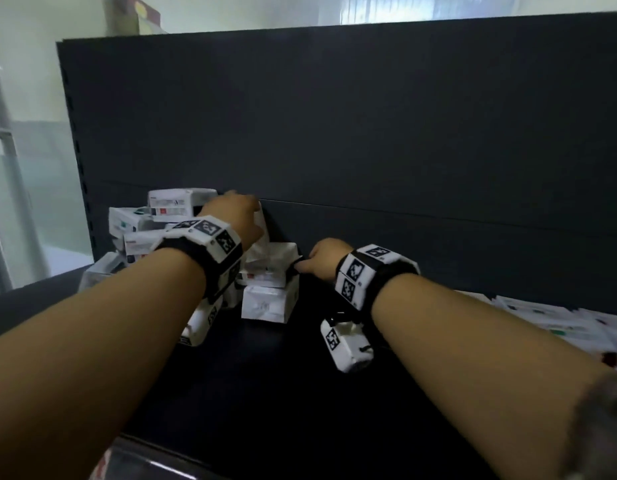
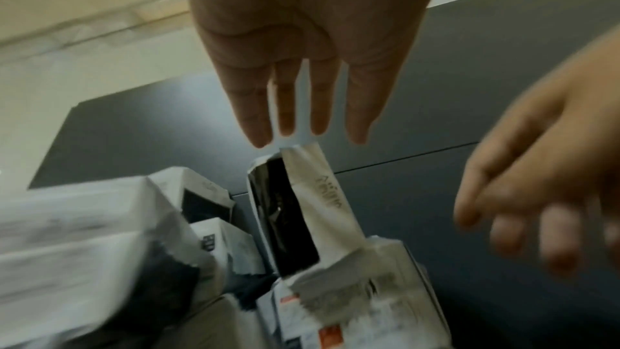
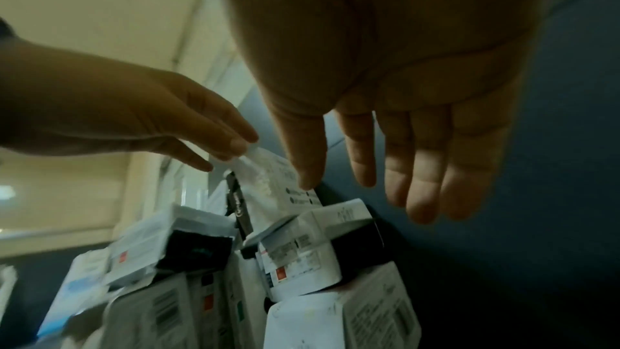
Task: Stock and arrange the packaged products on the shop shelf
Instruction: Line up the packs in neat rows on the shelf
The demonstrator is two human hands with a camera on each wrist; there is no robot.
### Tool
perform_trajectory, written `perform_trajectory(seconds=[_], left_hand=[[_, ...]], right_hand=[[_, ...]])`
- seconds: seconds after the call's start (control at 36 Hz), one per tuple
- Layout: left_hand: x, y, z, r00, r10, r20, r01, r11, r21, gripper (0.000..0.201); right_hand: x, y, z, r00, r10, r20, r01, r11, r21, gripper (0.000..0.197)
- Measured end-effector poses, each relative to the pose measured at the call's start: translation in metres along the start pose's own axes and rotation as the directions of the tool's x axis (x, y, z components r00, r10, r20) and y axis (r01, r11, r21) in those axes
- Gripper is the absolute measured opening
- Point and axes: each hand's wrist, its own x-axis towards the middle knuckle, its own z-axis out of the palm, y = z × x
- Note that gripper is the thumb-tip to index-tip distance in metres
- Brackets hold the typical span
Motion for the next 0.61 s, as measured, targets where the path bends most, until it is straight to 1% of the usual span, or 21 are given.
perform_trajectory(seconds=[0.06, 0.11, 0.17, 0.22, 0.28, 0.33, 0.39, 0.47, 0.56, 0.61], left_hand=[[0.016, -0.002, 0.005, 0.999, -0.032, 0.022, 0.032, 0.999, 0.015, 0.052], [0.031, -0.004, 0.011, 0.997, -0.064, 0.051, 0.064, 0.998, 0.005, 0.063], [0.045, -0.006, 0.019, 0.992, -0.089, 0.086, 0.092, 0.995, -0.036, 0.069], [0.059, -0.010, 0.031, 0.992, -0.094, 0.087, 0.100, 0.993, -0.060, 0.066], [0.058, -0.016, 0.041, 0.990, -0.101, 0.095, 0.108, 0.992, -0.070, 0.060], [0.061, -0.021, 0.052, 0.990, -0.117, 0.075, 0.123, 0.989, -0.079, 0.054], [0.064, -0.024, 0.061, 0.991, -0.122, 0.055, 0.126, 0.989, -0.080, 0.052], [0.062, -0.024, 0.065, 0.988, -0.138, 0.070, 0.144, 0.986, -0.084, 0.053], [0.058, -0.023, 0.065, 0.988, -0.136, 0.078, 0.143, 0.986, -0.090, 0.054], [0.053, -0.020, 0.063, 0.985, -0.147, 0.086, 0.156, 0.983, -0.099, 0.056]], right_hand=[[0.018, 0.000, 0.010, 0.997, 0.070, 0.013, -0.070, 0.994, 0.087, 0.043], [0.030, 0.001, 0.020, 0.998, 0.070, -0.005, -0.067, 0.974, 0.215, 0.043], [0.042, 0.000, 0.026, 0.996, 0.088, -0.005, -0.083, 0.952, 0.294, 0.044], [0.053, -0.004, 0.029, 0.991, 0.132, 0.001, -0.125, 0.937, 0.325, 0.052], [0.055, -0.006, 0.033, 0.985, 0.170, 0.036, -0.172, 0.930, 0.326, 0.066], [0.059, -0.010, 0.038, 0.984, 0.166, 0.070, -0.181, 0.906, 0.382, 0.069], [0.065, -0.015, 0.039, 0.980, 0.169, 0.103, -0.198, 0.873, 0.446, 0.069], [0.073, -0.025, 0.042, 0.971, 0.195, 0.136, -0.237, 0.823, 0.515, 0.065], [0.075, -0.028, 0.049, 0.975, 0.205, 0.090, -0.219, 0.786, 0.578, 0.056], [0.075, -0.028, 0.051, 0.982, 0.179, 0.065, -0.179, 0.756, 0.629, 0.052]])
